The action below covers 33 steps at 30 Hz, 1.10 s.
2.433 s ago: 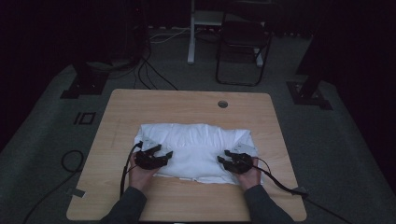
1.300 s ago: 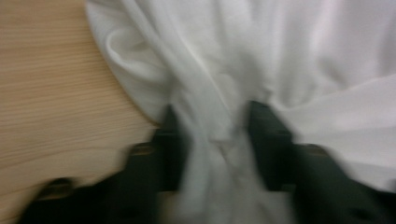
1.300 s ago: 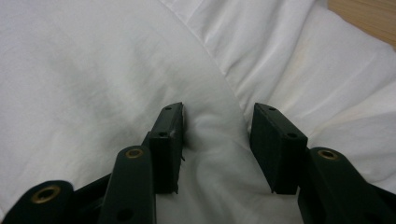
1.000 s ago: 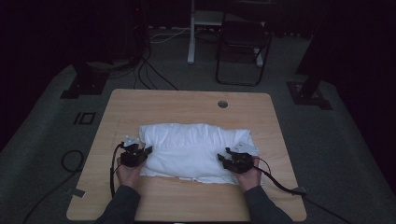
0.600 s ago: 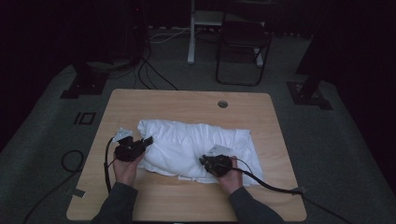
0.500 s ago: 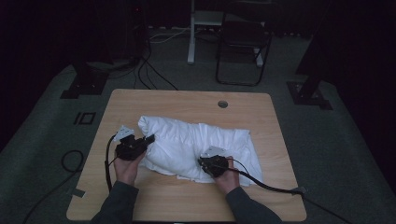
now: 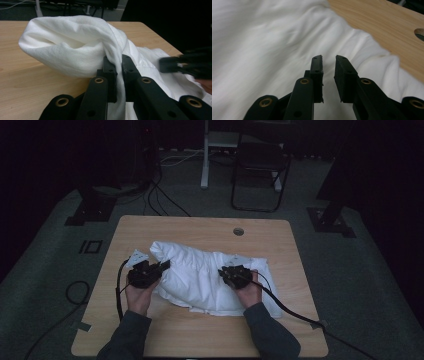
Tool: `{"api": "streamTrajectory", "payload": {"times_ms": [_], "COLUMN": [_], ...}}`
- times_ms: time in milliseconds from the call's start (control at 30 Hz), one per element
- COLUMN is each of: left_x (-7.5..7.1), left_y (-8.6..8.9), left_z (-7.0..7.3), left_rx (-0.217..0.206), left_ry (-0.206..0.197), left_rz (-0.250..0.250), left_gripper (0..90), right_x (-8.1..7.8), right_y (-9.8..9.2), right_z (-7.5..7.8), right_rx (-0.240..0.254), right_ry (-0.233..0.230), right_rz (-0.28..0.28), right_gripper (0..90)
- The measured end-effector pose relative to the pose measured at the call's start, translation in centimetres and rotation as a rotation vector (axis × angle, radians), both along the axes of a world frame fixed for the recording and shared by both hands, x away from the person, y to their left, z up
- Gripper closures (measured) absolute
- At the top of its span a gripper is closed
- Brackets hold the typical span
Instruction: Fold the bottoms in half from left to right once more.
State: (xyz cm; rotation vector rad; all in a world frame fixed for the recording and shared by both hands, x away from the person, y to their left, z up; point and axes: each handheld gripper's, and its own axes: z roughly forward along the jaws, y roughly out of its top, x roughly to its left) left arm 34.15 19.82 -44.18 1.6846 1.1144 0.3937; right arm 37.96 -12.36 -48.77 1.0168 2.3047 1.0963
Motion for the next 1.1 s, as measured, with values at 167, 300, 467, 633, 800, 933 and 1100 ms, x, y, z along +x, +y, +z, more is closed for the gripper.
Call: {"api": "streamTrajectory", "payload": {"times_ms": [167, 300, 467, 633, 800, 933, 1100], "left_x": [0.3, 0.5, 0.6, 0.6, 0.4, 0.6, 0.4], "left_y": [-0.7, -1.3, -1.3, -1.4, -1.8, -1.3, -1.1], "left_z": [0.5, 1.0, 1.6, 2.1, 2.4, 2.5, 2.5], "left_rx": [0.005, 0.013, 0.022, 0.021, 0.042, 0.038, 0.039], "left_ry": [-0.008, -0.021, -0.025, -0.033, -0.045, -0.042, -0.038], "left_rz": [-0.02, -0.027, -0.032, -0.037, -0.047, -0.041, -0.04], "left_gripper": [85.1, 85.1, 85.0, 85.1, 85.1, 85.1, 85.0], "right_x": [2.6, 3.3, 1.8, -1.2, -1.7, -2.4, -1.8], "right_y": [2.1, 2.0, 0.8, 0.4, 1.0, -0.4, -3.2], "right_z": [-3.9, -3.4, -0.8, -0.5, -3.1, -1.5, -1.9], "right_rx": [-0.108, -0.087, -0.071, -0.101, -0.13, -0.113, -0.081], "right_ry": [0.108, 0.139, 0.094, 0.071, 0.094, 0.056, 0.083], "right_rz": [0.029, 0.031, 0.036, 0.089, 0.082, 0.072, -0.055], "right_gripper": [80.2, 77.0, 67.8, 68.7, 66.8, 61.8, 60.0]}}
